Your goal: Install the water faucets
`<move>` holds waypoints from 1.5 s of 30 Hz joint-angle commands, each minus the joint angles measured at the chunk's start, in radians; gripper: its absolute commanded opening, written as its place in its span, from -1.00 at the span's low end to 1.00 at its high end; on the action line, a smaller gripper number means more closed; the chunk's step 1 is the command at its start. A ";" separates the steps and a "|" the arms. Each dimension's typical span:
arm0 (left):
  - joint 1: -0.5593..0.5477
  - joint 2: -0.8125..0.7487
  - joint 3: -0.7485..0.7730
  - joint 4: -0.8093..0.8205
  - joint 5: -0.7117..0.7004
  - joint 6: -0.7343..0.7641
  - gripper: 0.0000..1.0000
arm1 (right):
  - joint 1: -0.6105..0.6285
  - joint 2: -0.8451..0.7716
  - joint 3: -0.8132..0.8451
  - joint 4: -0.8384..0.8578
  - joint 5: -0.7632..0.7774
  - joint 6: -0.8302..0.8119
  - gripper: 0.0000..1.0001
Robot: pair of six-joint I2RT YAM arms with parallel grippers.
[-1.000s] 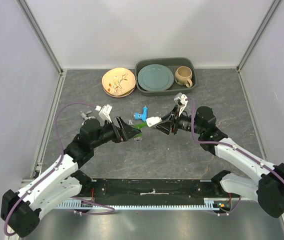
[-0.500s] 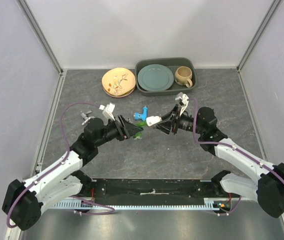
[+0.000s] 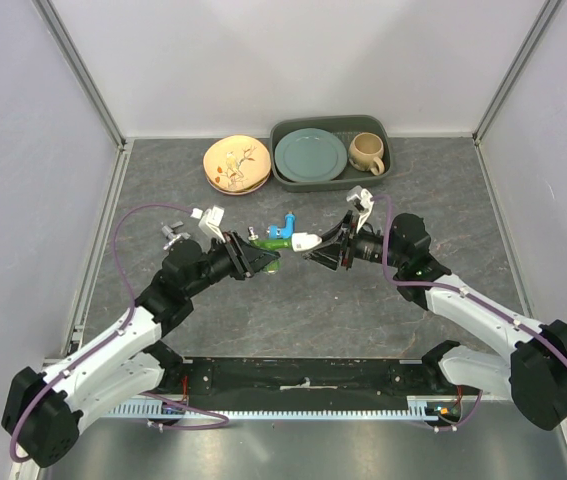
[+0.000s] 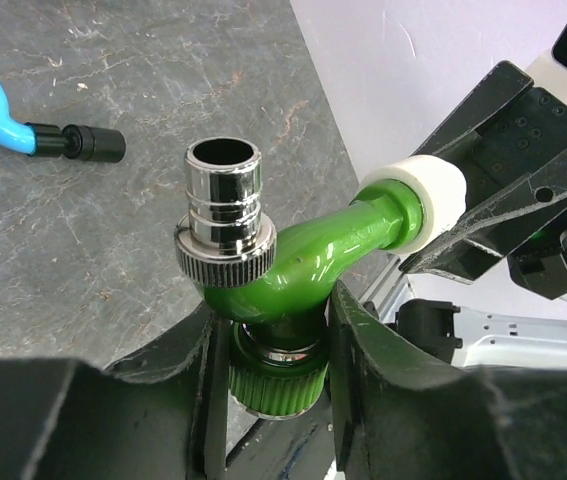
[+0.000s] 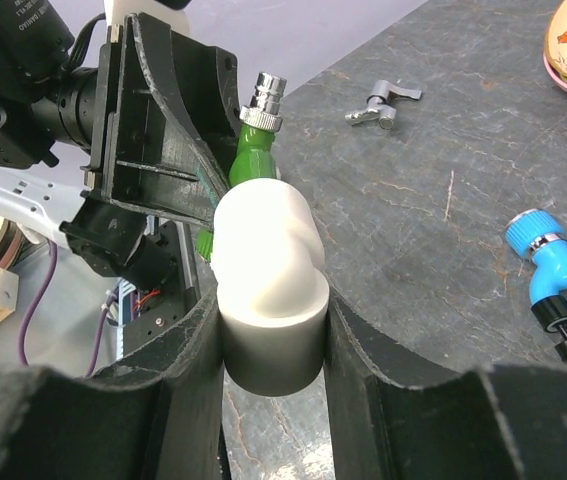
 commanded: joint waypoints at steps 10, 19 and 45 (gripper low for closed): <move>-0.017 0.002 0.076 -0.074 0.012 0.106 -0.97 | 0.049 -0.035 -0.003 0.069 0.011 -0.106 -0.03; -0.017 0.010 0.143 -0.158 0.037 0.149 -0.97 | 0.106 -0.052 -0.017 0.056 0.091 -0.183 0.57; -0.017 -0.052 0.108 -0.062 0.018 0.198 -0.97 | 0.137 0.014 0.036 0.027 0.083 -0.106 -1.00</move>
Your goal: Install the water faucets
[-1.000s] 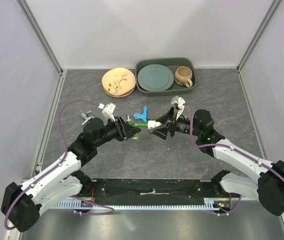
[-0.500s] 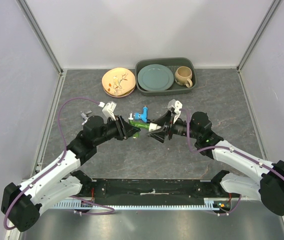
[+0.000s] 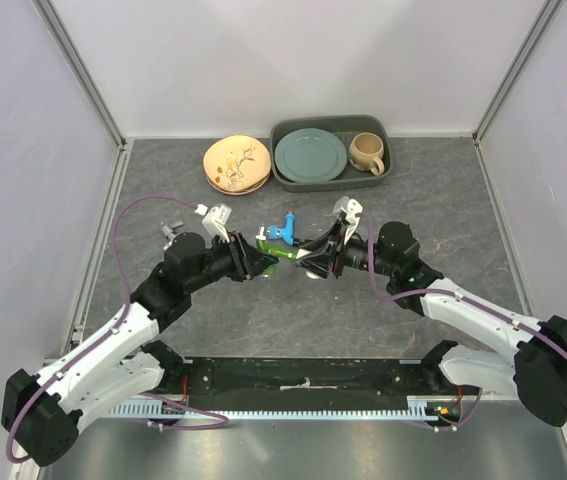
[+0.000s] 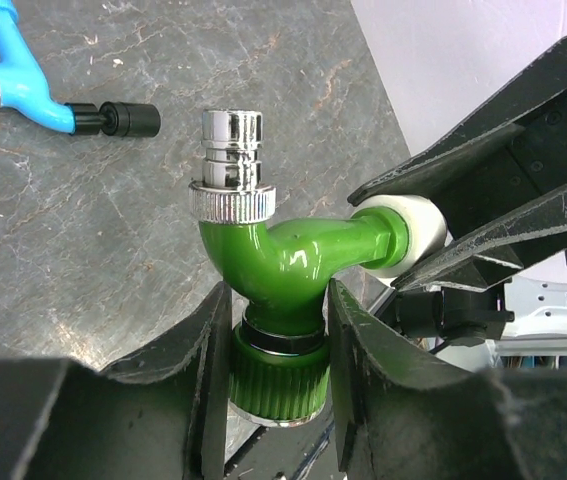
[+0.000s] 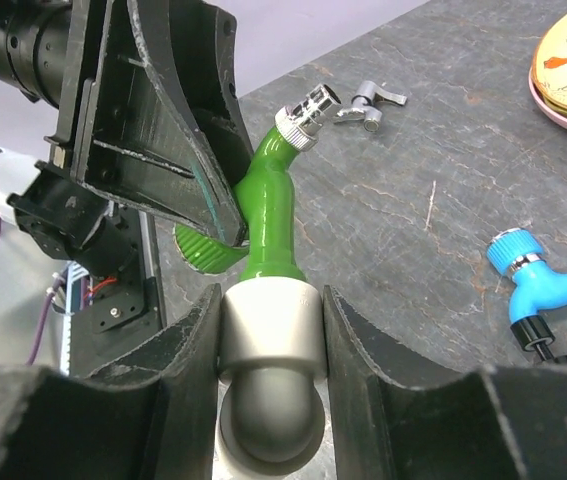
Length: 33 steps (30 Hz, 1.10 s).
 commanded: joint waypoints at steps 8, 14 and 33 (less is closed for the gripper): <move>-0.005 -0.145 -0.158 0.367 -0.044 0.185 -0.96 | -0.015 0.059 0.104 0.090 -0.077 0.345 -1.00; -0.014 -0.203 -0.282 0.596 -0.053 0.275 -0.97 | -0.022 0.117 0.134 0.152 -0.145 0.582 -1.00; -0.054 -0.222 -0.416 0.769 -0.179 0.387 -0.97 | 0.008 0.089 0.236 -0.164 0.032 0.444 -1.00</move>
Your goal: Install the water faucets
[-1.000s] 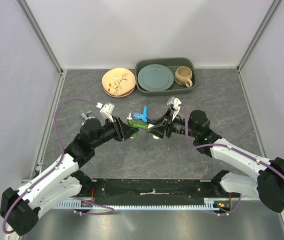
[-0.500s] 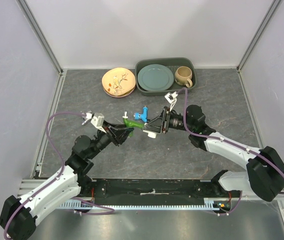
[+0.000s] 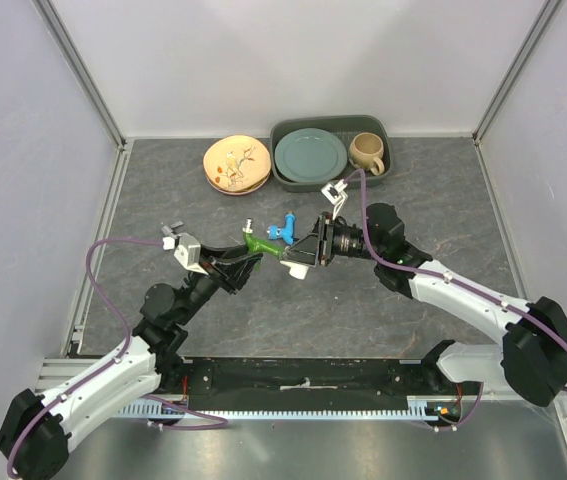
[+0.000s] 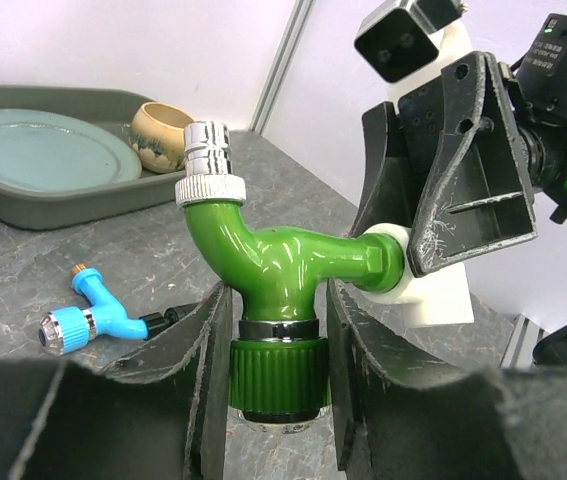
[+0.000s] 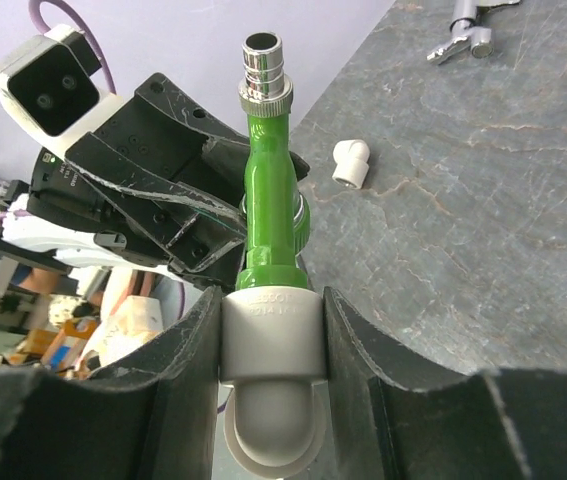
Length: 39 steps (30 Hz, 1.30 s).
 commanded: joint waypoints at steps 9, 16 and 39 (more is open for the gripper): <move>-0.014 0.002 0.045 -0.131 -0.013 0.004 0.41 | 0.030 -0.021 0.087 -0.089 0.077 -0.260 -1.00; -0.014 0.054 0.073 -0.164 0.024 -0.038 0.81 | 0.034 -0.033 0.122 -0.200 0.042 -0.416 -1.00; 0.218 0.234 -0.082 0.425 0.390 -0.447 0.99 | -0.028 -0.098 0.125 -0.281 -0.133 -0.548 -1.00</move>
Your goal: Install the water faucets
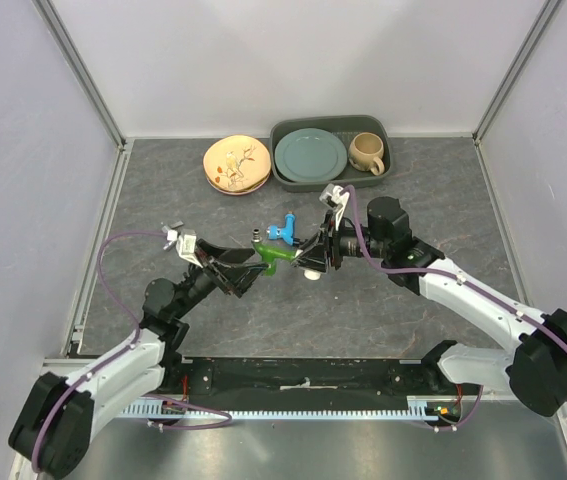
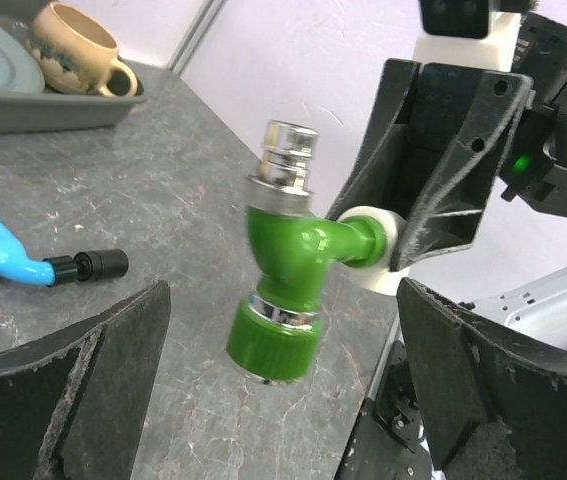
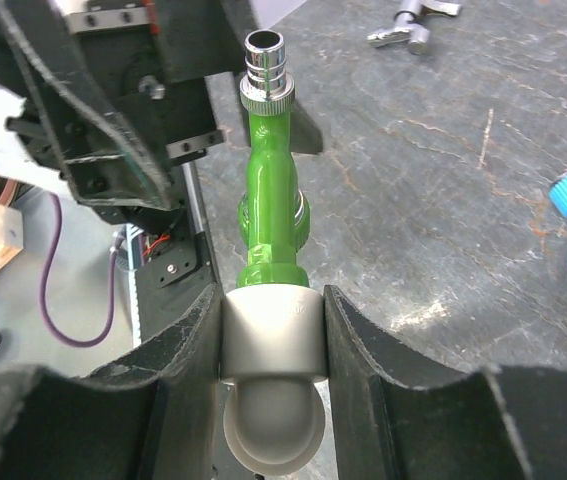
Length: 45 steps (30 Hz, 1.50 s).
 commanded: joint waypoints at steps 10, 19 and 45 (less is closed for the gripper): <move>0.059 0.207 -0.018 0.504 0.279 -0.213 0.96 | 0.001 -0.030 0.039 0.037 -0.150 -0.042 -1.00; 0.048 0.324 0.001 0.647 0.359 -0.273 0.77 | 0.004 -0.029 0.021 0.110 -0.194 0.003 -1.00; 0.033 0.254 -0.016 0.702 0.358 -0.263 -0.69 | 0.053 0.051 0.026 0.110 -0.217 -0.009 -1.00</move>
